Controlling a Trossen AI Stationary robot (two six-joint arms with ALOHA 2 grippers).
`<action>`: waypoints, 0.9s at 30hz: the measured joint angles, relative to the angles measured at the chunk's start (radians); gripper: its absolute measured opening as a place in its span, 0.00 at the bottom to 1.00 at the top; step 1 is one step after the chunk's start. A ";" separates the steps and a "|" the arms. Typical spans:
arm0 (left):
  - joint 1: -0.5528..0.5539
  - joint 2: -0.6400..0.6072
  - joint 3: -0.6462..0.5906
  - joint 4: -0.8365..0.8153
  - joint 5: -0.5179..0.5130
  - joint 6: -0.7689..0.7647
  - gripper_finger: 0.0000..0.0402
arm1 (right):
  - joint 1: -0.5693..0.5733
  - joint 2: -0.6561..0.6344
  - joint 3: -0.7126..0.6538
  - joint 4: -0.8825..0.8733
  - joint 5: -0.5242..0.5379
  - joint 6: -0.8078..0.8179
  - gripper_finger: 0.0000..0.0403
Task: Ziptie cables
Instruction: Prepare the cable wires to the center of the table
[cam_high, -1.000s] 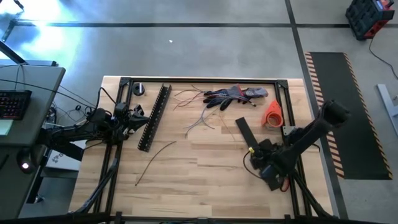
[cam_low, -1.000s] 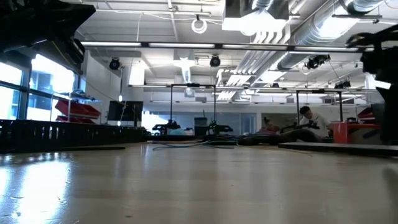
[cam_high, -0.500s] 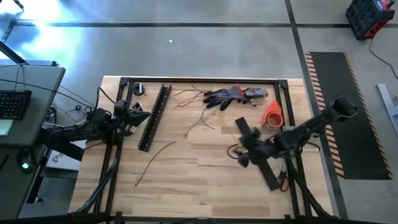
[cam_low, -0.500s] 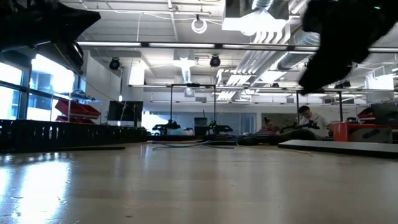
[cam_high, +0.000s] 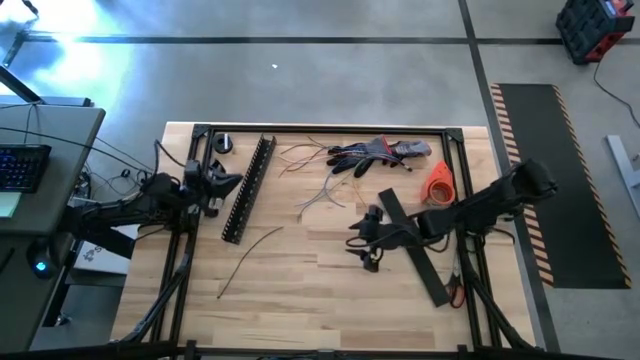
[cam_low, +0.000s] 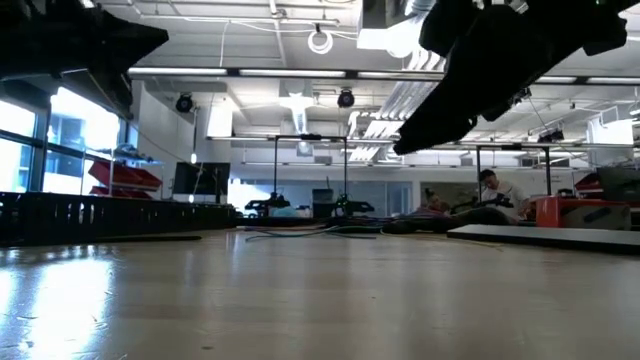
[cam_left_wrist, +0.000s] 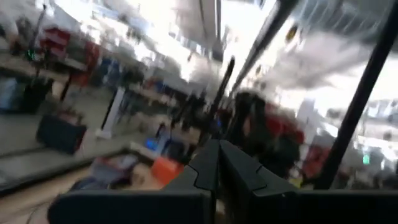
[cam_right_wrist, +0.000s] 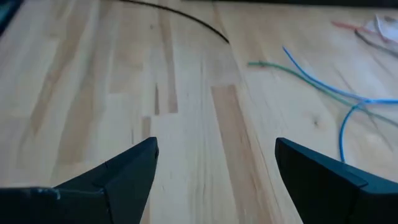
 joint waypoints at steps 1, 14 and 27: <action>-0.008 0.023 0.021 -0.035 -0.007 0.016 0.00 | 0.000 0.009 0.000 0.001 0.000 0.000 0.76; -0.164 0.685 0.333 -0.166 -0.230 0.103 0.00 | -0.321 -0.126 0.025 -0.331 0.047 -0.078 0.76; -0.320 1.147 0.520 -0.121 -0.262 0.071 0.00 | -0.820 -0.130 0.031 -0.669 0.037 -0.108 0.76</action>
